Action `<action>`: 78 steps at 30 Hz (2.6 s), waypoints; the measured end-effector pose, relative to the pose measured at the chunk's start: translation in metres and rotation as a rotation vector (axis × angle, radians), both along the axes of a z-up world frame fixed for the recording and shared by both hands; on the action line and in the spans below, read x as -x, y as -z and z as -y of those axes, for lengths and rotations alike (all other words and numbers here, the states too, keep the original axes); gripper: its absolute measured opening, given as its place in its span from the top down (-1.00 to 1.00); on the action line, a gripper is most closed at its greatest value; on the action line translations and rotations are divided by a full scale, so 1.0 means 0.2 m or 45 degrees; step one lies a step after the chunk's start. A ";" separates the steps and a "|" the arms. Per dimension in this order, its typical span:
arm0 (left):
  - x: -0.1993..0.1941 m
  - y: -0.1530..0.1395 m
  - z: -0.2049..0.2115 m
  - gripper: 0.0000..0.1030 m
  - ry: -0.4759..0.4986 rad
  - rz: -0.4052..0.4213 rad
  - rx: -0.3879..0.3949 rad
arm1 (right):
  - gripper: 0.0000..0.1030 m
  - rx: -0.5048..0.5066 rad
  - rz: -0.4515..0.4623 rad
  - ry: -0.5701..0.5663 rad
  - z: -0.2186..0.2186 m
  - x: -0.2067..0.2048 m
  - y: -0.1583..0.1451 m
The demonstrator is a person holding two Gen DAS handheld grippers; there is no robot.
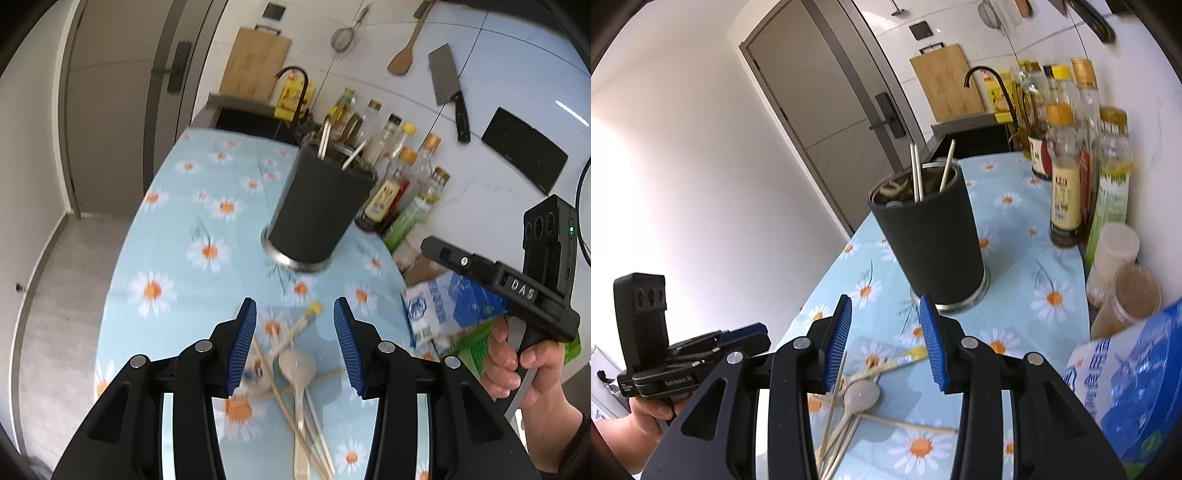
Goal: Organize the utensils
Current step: 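Move both open tools back down to the utensil pile, then lower the left tool onto another wooden chopstick and close it, then grasp the white ceramic spoon by its handle with the right tool while the left tool holds its chopstick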
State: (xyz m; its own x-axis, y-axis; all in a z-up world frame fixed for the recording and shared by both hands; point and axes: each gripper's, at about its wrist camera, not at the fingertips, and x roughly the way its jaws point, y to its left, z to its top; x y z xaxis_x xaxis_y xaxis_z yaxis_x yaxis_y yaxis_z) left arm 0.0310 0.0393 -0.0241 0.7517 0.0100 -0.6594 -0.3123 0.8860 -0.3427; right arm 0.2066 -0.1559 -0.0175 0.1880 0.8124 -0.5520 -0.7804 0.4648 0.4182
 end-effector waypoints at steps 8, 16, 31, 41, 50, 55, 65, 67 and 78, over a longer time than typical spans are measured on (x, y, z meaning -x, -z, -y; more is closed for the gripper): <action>0.08 0.21 0.04 0.18 0.042 -0.121 0.150 | 0.23 0.055 -0.066 -0.025 0.05 0.09 0.10; 0.05 0.39 0.05 0.22 0.111 -0.240 0.291 | 0.23 0.098 -0.111 -0.014 0.08 0.15 0.18; -0.06 0.57 -0.04 0.56 0.177 -0.344 0.505 | 0.23 0.134 -0.146 0.049 0.04 0.22 0.21; -0.10 0.60 -0.08 0.78 0.183 -0.357 0.587 | 0.24 0.156 -0.147 0.088 0.04 0.25 0.19; -0.11 0.61 -0.08 0.89 0.184 -0.370 0.591 | 0.24 0.181 -0.160 0.091 0.03 0.26 0.21; -0.10 0.60 -0.09 0.93 0.187 -0.356 0.601 | 0.24 0.181 -0.174 0.083 0.02 0.26 0.22; -0.06 0.53 -0.13 0.93 0.202 -0.295 0.626 | 0.24 0.213 -0.327 0.032 -0.06 0.27 0.28; -0.05 0.52 -0.15 0.93 0.201 -0.280 0.631 | 0.24 0.223 -0.408 0.010 -0.09 0.27 0.31; 0.08 0.44 -0.28 0.93 0.167 -0.197 0.605 | 0.33 0.297 -0.798 -0.002 -0.26 0.26 0.56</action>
State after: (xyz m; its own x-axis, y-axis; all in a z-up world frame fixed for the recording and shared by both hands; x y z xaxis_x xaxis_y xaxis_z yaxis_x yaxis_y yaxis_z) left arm 0.0155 0.0953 -0.1121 0.6201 -0.4055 -0.6717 -0.2876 0.6790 -0.6754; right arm 0.1547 -0.1045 -0.1294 -0.2261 0.6586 -0.7177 -0.4233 0.5971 0.6813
